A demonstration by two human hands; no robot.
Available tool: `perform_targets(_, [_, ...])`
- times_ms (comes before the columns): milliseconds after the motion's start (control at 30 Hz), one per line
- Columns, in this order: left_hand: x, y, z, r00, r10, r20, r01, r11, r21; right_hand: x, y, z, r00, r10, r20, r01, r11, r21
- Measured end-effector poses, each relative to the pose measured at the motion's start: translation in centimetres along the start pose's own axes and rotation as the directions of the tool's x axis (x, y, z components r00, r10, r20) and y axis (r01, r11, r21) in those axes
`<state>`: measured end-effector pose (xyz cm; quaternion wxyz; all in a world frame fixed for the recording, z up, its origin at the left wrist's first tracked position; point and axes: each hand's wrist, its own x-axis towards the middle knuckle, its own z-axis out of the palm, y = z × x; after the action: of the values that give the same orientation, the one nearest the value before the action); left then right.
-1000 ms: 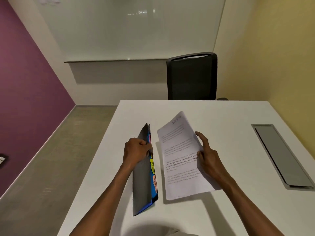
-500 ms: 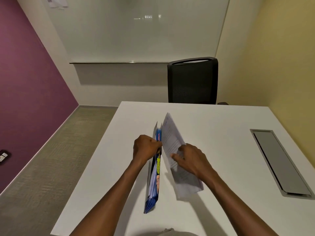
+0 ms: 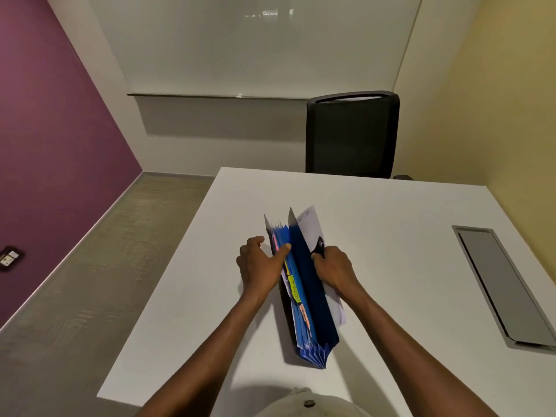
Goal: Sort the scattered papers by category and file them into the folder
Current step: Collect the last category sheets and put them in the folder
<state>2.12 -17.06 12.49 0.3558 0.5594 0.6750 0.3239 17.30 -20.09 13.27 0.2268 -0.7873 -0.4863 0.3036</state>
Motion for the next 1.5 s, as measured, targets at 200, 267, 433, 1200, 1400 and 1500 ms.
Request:
perform_targets(200, [-0.2,-4.5,0.4,0.918,-0.301,0.258,0.356,0.912,-0.201,-0.2,0.5,0.0,0.992,0.115,0.052,-0.126,0.937,0.327])
perform_targets(267, [-0.3,-5.2,0.3,0.919,-0.311,0.244,0.367,0.901,-0.232,-0.2,0.6,-0.2,0.992,0.12,0.039,-0.126,0.929,0.348])
perform_targets(433, [-0.2,-6.3,0.2,0.912,-0.325,0.248,0.391,0.873,-0.292,0.2,1.3,-0.8,0.991,0.137,0.016,-0.134,0.938,0.319])
perform_targets(1200, [-1.1,-1.7,2.2,0.974,-0.051,0.22,0.004,0.978,0.207,0.6,4.3,-2.1,0.984,0.178,0.009,-0.171,0.932,0.319])
perform_targets(1400, [0.5,-0.7,1.5,0.969,-0.081,0.232,0.04,0.984,0.175,0.8,4.8,-2.8,0.987,0.16,-0.006,-0.154,0.959,0.236])
perform_targets(1500, [-0.1,-0.3,2.0,0.974,-0.043,0.222,-0.011,0.971,0.239,0.9,4.9,-2.6,0.987,0.158,0.003,-0.155,0.96,0.235])
